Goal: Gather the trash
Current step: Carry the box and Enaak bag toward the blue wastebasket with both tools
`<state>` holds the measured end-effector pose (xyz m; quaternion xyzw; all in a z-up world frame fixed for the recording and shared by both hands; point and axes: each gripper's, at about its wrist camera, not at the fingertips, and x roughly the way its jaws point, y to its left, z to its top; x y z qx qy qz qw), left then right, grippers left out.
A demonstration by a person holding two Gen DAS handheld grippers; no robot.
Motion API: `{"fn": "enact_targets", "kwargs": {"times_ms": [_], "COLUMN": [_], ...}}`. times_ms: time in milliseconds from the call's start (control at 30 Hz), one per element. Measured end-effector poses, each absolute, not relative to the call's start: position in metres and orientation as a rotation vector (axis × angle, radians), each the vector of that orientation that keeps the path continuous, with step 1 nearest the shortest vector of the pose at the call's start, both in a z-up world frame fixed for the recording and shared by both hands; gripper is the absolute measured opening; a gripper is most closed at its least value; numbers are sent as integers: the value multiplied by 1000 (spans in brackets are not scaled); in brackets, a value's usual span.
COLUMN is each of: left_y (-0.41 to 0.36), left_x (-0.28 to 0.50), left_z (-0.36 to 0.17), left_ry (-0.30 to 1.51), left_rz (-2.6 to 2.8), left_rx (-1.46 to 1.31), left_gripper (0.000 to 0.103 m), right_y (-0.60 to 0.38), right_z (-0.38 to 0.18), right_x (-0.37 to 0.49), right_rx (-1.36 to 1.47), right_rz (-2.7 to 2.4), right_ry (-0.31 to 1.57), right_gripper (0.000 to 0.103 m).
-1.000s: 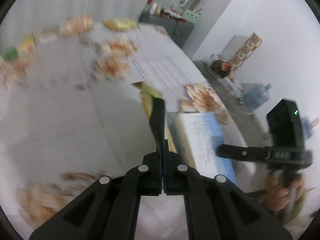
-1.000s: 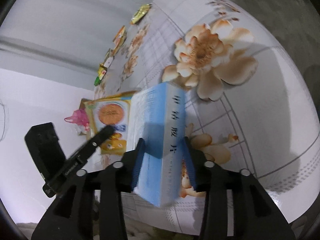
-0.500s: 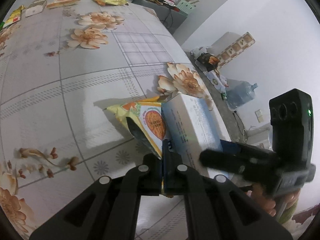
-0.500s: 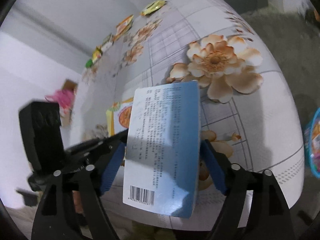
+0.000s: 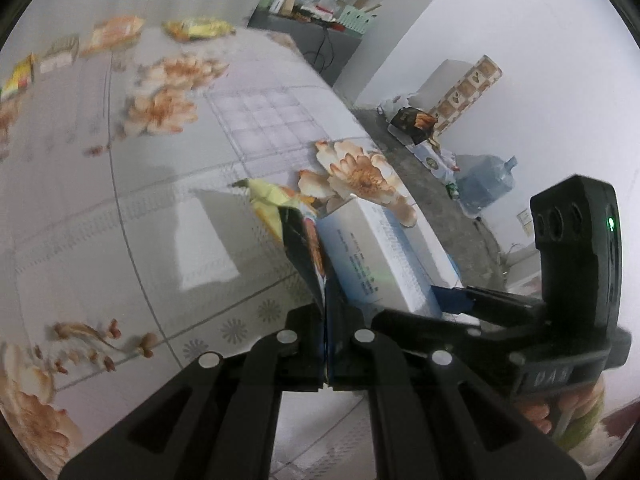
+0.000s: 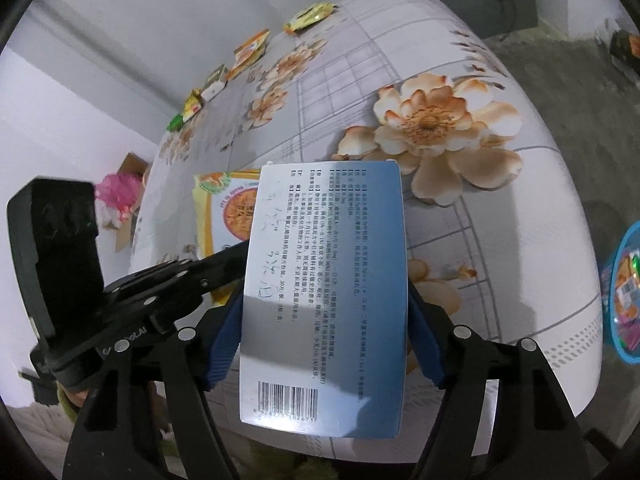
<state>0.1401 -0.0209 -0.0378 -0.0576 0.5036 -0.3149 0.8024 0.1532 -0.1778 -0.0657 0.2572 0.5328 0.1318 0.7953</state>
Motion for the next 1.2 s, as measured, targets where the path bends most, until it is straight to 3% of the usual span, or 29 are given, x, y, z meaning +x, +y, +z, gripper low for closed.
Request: {"fn": "enact_targets", "kwargs": {"times_ms": [967, 1200], "left_y": [-29, -65], "left_x": [117, 118], "left_z": [3, 21], "left_ry": [903, 885], "left_rz": [-621, -742], "left_rx": [51, 67], "left_gripper": [0, 0], "right_y": [-212, -253], "right_z": [-51, -39], "right_x": [133, 106], "right_rx": [756, 854], "right_rz": [304, 234], "right_ry": [1051, 934], "right_gripper": [68, 68]}}
